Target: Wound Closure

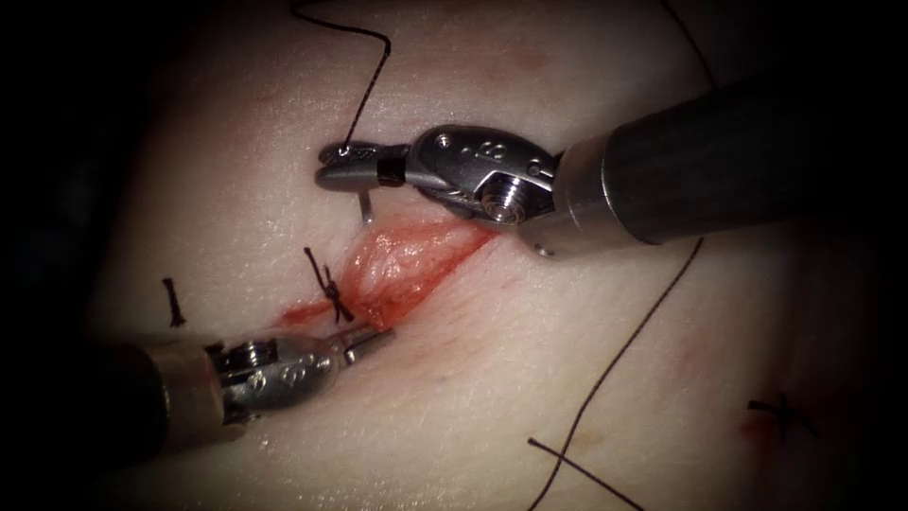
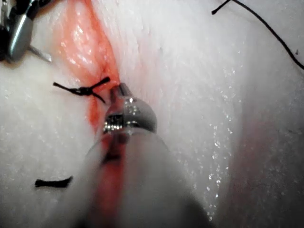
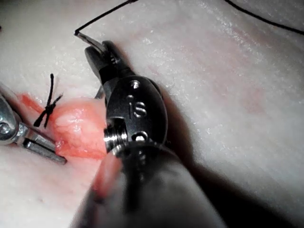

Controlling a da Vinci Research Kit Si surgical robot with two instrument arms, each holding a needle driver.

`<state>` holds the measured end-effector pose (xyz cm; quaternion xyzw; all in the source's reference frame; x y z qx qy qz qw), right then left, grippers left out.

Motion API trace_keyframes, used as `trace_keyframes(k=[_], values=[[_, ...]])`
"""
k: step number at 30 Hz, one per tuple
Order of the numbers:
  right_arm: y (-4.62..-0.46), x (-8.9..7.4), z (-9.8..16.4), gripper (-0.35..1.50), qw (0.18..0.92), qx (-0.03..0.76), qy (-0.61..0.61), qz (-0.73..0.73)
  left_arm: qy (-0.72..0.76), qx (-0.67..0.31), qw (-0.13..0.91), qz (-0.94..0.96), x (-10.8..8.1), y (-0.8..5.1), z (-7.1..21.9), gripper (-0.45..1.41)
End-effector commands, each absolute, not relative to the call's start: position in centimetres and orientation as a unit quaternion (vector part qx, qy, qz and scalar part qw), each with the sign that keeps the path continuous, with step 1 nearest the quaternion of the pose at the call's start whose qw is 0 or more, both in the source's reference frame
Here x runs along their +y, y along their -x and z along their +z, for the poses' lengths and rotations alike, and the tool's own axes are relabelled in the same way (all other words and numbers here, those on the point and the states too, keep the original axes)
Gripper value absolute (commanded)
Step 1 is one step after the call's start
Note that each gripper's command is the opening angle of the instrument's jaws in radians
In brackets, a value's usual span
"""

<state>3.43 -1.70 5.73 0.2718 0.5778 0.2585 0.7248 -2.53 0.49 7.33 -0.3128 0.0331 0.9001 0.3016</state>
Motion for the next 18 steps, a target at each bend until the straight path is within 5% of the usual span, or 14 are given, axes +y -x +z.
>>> trace_keyframes(k=[1,18], values=[[-3.51,-1.83,5.78,-0.35,0.722,0.576,-0.280,0.261,0.313,0.032,0.302,0.900,0.41,2.60,7.38,-0.07],[-3.46,-2.10,5.76,-0.35,0.682,0.542,-0.370,0.323,0.310,0.031,0.303,0.900,0.43,2.55,7.36,-0.08]])
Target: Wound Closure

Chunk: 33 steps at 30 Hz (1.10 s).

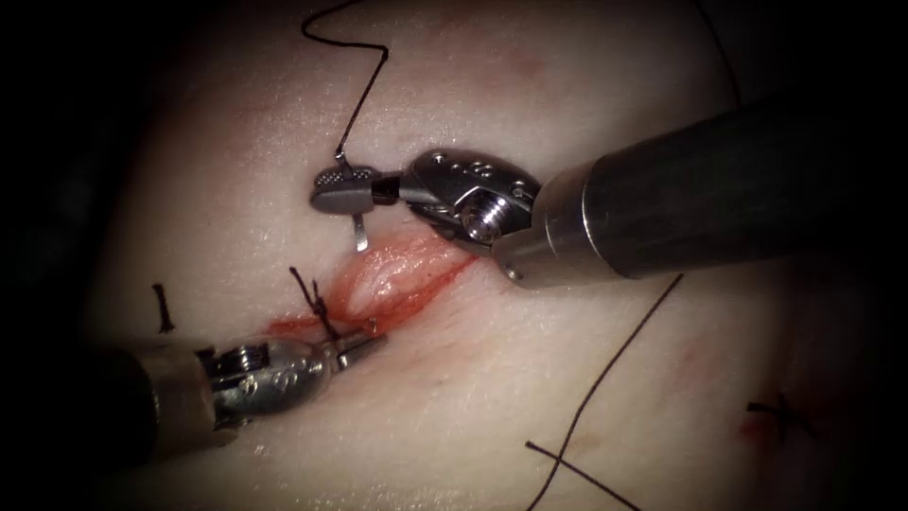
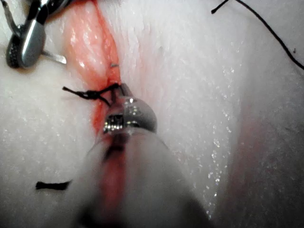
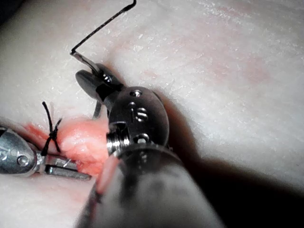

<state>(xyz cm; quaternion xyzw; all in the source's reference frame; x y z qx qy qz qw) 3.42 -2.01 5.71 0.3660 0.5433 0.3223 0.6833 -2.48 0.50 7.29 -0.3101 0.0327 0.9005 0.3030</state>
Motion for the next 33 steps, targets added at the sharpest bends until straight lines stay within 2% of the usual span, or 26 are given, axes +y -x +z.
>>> trace_keyframes(k=[1,22,26,28,30,32,33], values=[[-3.45,-2.13,5.76,-0.35,0.681,0.540,-0.374,0.325,0.310,0.031,0.303,0.900,0.43,2.54,7.35,-0.08],[-3.20,-2.84,5.63,-0.35,0.652,0.509,-0.452,0.334,0.307,0.031,0.306,0.901,0.47,2.52,7.33,-0.12],[-3.15,-2.82,5.64,-0.35,0.655,0.506,-0.447,0.339,0.307,0.031,0.306,0.901,0.46,2.52,7.33,-0.12],[-3.17,-2.74,5.67,-0.35,0.670,0.538,-0.410,0.306,0.307,0.031,0.306,0.901,0.46,2.52,7.33,-0.12],[-3.19,-2.68,5.68,0.07,0.669,0.551,-0.398,0.300,0.307,0.031,0.306,0.901,0.46,2.52,7.33,-0.12],[-3.23,-2.61,5.69,0.71,0.670,0.560,-0.388,0.295,0.307,0.031,0.306,0.901,0.46,2.52,7.32,-0.12],[-3.25,-2.58,5.70,0.93,0.673,0.565,-0.381,0.289,0.306,0.031,0.307,0.901,0.45,2.52,7.32,-0.12]])
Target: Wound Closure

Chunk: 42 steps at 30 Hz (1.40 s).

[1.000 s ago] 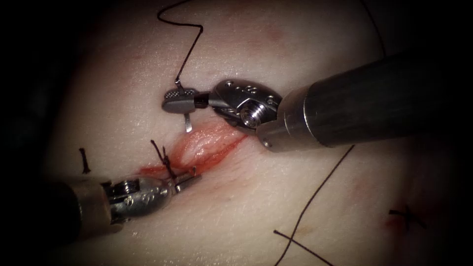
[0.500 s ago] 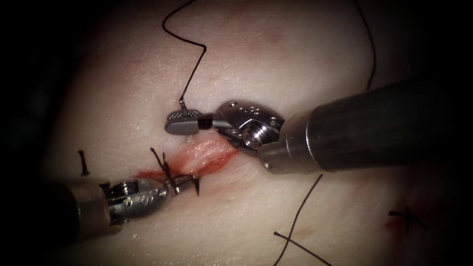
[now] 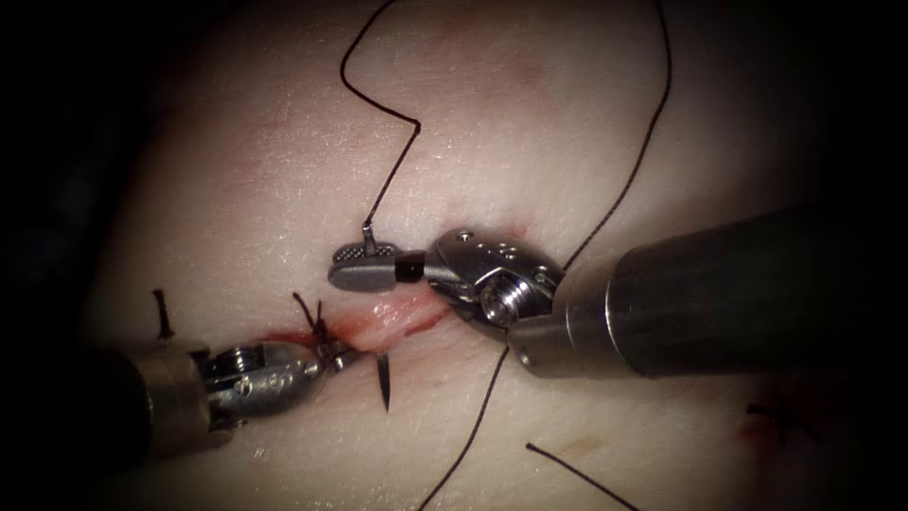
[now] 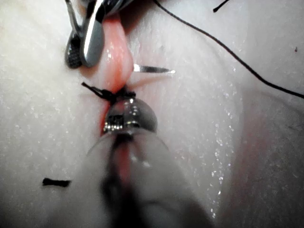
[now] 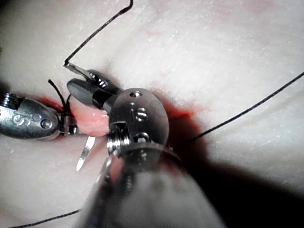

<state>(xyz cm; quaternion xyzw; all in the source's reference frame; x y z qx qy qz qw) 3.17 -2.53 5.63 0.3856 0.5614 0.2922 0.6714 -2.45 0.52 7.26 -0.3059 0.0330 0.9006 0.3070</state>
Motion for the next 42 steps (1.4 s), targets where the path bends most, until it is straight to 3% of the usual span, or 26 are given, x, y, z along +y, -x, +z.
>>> trace_keyframes(k=[1,6,14,27,29,31,32,42], values=[[-3.28,-2.50,5.70,1.06,0.679,0.574,-0.365,0.276,0.306,0.031,0.307,0.901,0.44,2.52,7.31,-0.12],[-3.27,-2.24,5.67,1.20,0.702,0.591,-0.308,0.250,0.307,0.031,0.305,0.901,0.42,2.48,7.30,-0.12],[-3.26,-2.10,5.58,1.20,0.721,0.607,-0.256,0.214,0.307,0.031,0.305,0.901,0.41,2.48,7.30,-0.13],[-3.62,-2.10,5.51,1.15,0.773,0.591,-0.200,0.114,0.306,0.032,0.305,0.901,0.38,2.46,7.30,-0.13],[-3.60,-2.10,5.50,0.95,0.781,0.586,-0.187,0.108,0.306,0.032,0.305,0.901,0.37,2.46,7.29,-0.13],[-3.59,-2.11,5.50,0.59,0.790,0.579,-0.172,0.104,0.306,0.032,0.305,0.901,0.37,2.47,7.29,-0.13],[-3.56,-2.13,5.48,-0.35,0.796,0.570,-0.178,0.096,0.306,0.032,0.305,0.901,0.37,2.47,7.29,-0.13],[-3.47,-2.36,5.50,-0.35,0.790,0.517,-0.276,0.178,0.305,0.031,0.306,0.901,0.39,2.46,7.26,-0.15]])
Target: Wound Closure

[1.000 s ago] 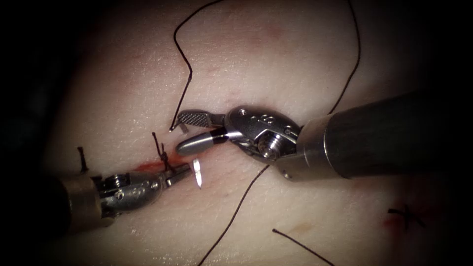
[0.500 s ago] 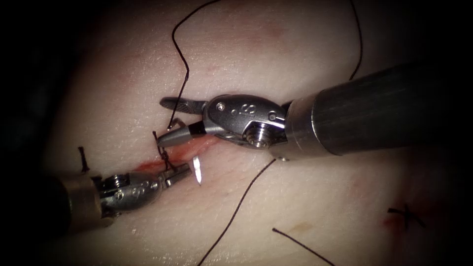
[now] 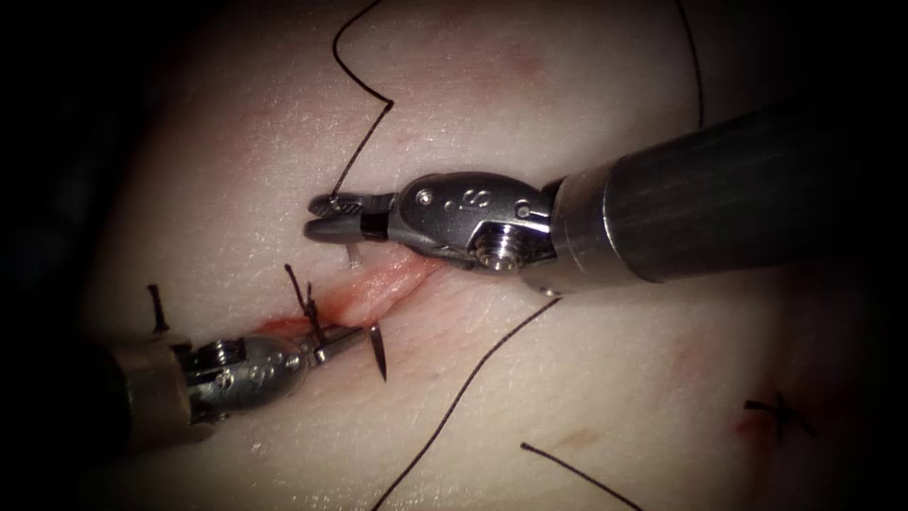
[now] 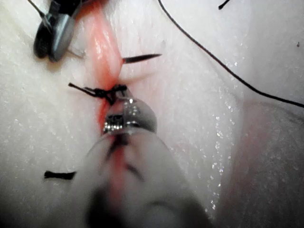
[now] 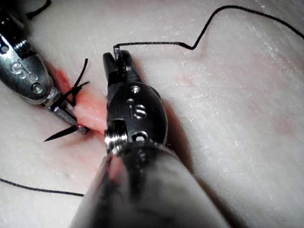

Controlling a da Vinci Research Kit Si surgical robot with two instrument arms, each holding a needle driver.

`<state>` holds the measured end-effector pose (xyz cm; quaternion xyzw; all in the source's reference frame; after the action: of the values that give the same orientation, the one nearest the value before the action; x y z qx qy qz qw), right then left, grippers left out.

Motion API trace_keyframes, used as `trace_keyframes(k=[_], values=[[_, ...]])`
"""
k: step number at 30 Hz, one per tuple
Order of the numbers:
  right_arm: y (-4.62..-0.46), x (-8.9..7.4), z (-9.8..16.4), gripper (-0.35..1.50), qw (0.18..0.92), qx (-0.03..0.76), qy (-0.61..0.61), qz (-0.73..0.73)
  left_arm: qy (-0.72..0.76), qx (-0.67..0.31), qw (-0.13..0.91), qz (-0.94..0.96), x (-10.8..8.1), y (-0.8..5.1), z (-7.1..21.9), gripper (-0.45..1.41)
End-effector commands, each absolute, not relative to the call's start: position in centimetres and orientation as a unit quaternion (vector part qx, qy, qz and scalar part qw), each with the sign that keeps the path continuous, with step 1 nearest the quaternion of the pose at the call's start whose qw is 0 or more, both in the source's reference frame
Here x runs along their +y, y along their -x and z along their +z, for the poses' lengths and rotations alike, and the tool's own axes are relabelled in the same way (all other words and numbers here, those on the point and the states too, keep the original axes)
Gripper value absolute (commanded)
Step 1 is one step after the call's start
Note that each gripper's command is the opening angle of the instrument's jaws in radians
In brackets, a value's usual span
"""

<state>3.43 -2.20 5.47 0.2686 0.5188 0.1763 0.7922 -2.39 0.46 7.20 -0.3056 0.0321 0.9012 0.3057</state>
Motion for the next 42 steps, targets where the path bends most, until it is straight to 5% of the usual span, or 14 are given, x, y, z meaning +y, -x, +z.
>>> trace_keyframes(k=[1,15,18,23,32,42], values=[[-3.46,-2.40,5.51,-0.35,0.788,0.510,-0.289,0.186,0.305,0.031,0.306,0.901,0.39,2.47,7.26,-0.15],[-3.20,-2.59,5.52,-0.35,0.772,0.471,-0.351,0.241,0.305,0.031,0.307,0.901,0.39,2.47,7.25,-0.15],[-3.20,-2.29,5.50,0.71,0.741,0.534,-0.313,0.259,0.314,0.037,0.259,0.913,0.23,2.54,7.08,-0.13],[-3.13,-2.05,5.46,1.13,0.724,0.564,-0.290,0.270,0.342,0.055,0.199,0.917,0.13,2.66,6.82,0.09],[-2.76,-1.96,5.44,1.13,0.706,0.586,-0.289,0.273,0.360,0.121,0.086,0.921,0.32,2.75,6.73,0.62],[-2.56,-1.96,5.44,0.98,0.707,0.613,-0.246,0.254,0.338,0.210,-0.040,0.917,0.36,2.94,6.77,0.61]])
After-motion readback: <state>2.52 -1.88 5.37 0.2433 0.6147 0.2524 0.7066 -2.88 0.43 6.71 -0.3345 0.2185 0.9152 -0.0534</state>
